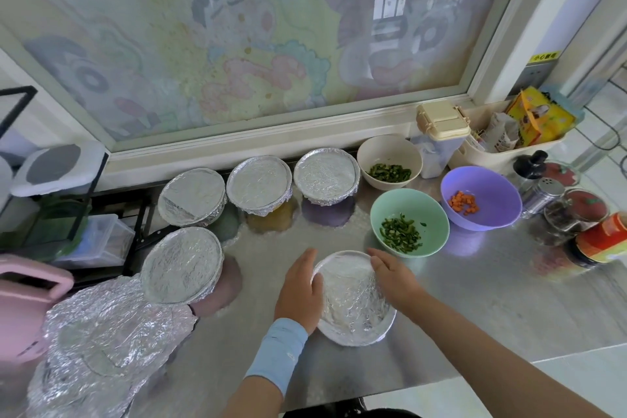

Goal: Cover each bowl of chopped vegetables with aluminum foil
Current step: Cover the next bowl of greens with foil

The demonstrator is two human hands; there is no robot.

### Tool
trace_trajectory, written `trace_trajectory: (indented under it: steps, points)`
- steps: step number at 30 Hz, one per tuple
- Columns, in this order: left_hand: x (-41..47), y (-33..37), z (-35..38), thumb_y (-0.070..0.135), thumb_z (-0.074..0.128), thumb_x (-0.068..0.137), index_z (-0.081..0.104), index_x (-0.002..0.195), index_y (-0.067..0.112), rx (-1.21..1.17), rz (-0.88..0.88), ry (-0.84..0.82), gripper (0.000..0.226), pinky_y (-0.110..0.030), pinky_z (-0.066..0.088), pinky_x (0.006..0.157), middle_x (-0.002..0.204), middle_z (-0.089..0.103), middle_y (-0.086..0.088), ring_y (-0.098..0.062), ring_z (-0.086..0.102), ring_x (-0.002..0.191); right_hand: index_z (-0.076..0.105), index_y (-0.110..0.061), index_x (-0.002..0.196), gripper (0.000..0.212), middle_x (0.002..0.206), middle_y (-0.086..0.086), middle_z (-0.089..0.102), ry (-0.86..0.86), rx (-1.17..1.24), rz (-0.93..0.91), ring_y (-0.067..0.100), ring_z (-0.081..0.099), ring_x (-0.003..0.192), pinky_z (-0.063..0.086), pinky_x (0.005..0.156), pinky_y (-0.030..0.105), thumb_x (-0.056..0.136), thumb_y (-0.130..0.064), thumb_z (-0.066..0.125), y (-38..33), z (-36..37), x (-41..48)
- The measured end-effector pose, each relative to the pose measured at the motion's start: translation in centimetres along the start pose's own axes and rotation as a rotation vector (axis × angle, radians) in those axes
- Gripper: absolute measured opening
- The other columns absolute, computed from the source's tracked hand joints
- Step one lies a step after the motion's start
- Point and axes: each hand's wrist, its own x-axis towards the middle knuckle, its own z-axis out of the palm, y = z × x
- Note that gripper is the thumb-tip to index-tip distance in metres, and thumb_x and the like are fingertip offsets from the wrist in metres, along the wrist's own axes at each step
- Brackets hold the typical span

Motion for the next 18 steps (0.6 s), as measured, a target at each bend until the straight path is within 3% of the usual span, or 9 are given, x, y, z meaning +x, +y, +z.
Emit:
trace_trajectory:
  steps: [5,11,15,18]
  points:
    - [-1.9,-0.2,1.6,0.034,0.04,0.103,0.023,0.154,0.023,-0.075,-0.055,-0.009,0.054,-0.021,0.02,0.114,0.157,0.03,0.004,-0.012,0.028,0.143,0.031,-0.021,0.152,0.048,0.156,0.002,0.032,-0.027,-0.027,-0.071,0.017,0.029,0.143,0.02,0.114,0.027,0.105,-0.025,0.039,0.4,2.0,-1.6]
    - [-1.7,0.0,1.2,0.037,0.036,0.103,0.029,0.152,0.024,-0.044,-0.111,0.044,0.051,-0.03,0.025,0.117,0.156,0.034,0.004,-0.014,0.03,0.143,0.028,-0.022,0.154,0.053,0.157,-0.003,0.03,-0.041,0.064,-0.036,0.016,0.029,0.143,0.017,0.114,0.025,0.103,-0.026,0.043,-0.2,1.0,-0.5]
    - [-0.2,0.5,0.4,0.031,0.037,0.103,0.035,0.149,0.03,-0.083,-0.058,0.027,0.046,-0.029,0.025,0.117,0.153,0.037,0.008,-0.01,0.032,0.141,0.038,-0.021,0.149,0.047,0.15,0.004,0.043,0.143,0.061,0.135,0.027,0.041,0.136,0.03,0.111,0.034,0.102,-0.028,0.04,-0.1,0.5,-0.9]
    - [1.0,1.4,0.6,0.029,0.039,0.103,0.04,0.147,0.03,-0.029,0.052,-0.083,0.044,-0.027,0.026,0.116,0.149,0.042,0.009,-0.009,0.035,0.139,0.036,-0.027,0.149,0.046,0.147,0.005,0.045,0.079,0.113,0.198,0.029,0.046,0.129,0.037,0.105,0.034,0.103,-0.031,0.034,-0.2,1.6,-2.2]
